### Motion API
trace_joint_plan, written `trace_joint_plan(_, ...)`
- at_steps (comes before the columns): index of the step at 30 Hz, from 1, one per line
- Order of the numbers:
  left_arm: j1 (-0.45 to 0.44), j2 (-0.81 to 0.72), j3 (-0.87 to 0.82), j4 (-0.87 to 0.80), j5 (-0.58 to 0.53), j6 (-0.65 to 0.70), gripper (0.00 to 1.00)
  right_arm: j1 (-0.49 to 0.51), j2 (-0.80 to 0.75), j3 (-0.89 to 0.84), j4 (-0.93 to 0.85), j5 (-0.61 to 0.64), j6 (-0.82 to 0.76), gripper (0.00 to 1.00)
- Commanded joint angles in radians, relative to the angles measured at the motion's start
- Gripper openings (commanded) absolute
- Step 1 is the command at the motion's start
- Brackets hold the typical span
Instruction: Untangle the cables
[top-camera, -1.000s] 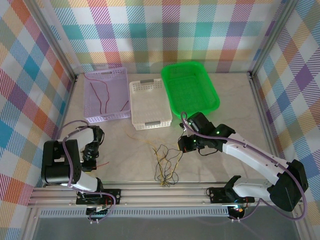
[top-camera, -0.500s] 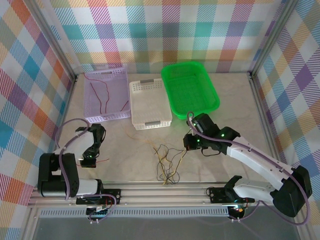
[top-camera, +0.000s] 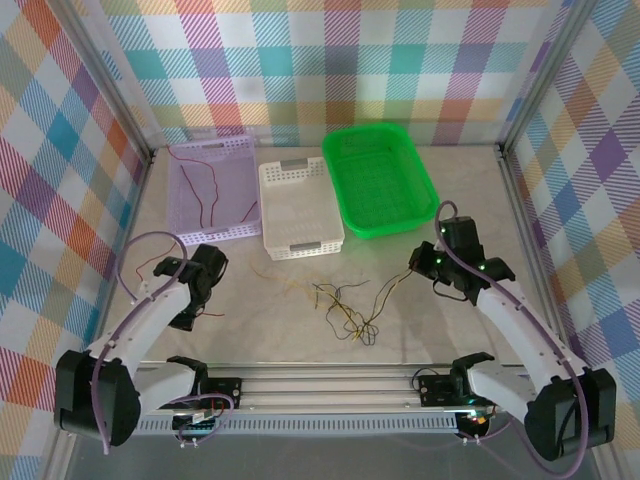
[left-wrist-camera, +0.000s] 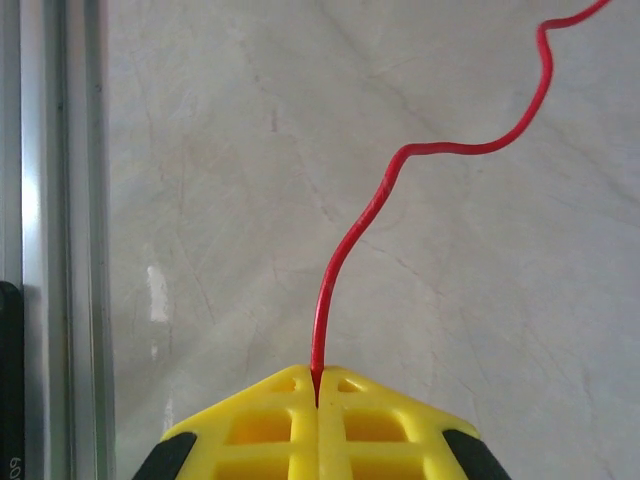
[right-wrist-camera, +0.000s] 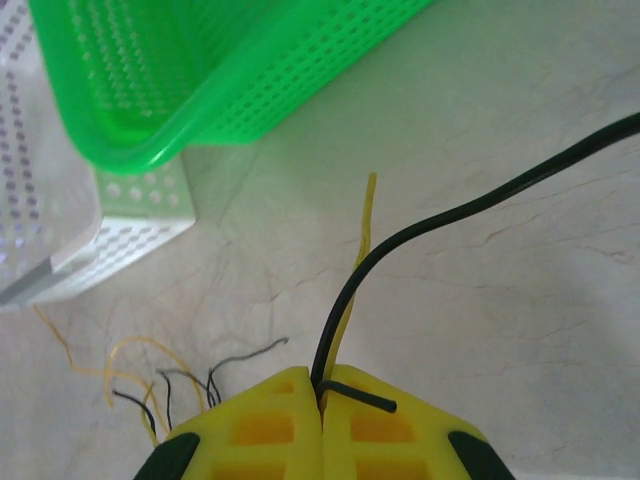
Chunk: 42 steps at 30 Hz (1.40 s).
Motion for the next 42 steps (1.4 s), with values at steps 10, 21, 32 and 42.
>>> trace_joint_plan(10,-0.154,-0.236,0.022,0.011,-0.130,0.181,0.00,-0.155,0.138,-0.047,0.168,0.028,0.117,0.00)
trace_joint_plan(21,-0.175,-0.301,0.076,0.076,-0.183,0.396,0.00,-0.193,0.241,-0.024,0.202,-0.043,0.102,0.00)
trace_joint_plan(32,-0.175,-0.270,0.234,0.265,-0.171,0.856,0.00,-0.194,0.231,-0.052,0.219,-0.056,0.096,0.00)
trace_joint_plan(42,-0.168,-0.050,0.525,0.316,-0.092,1.164,0.00,-0.195,0.187,-0.067,0.225,-0.069,0.096,0.00)
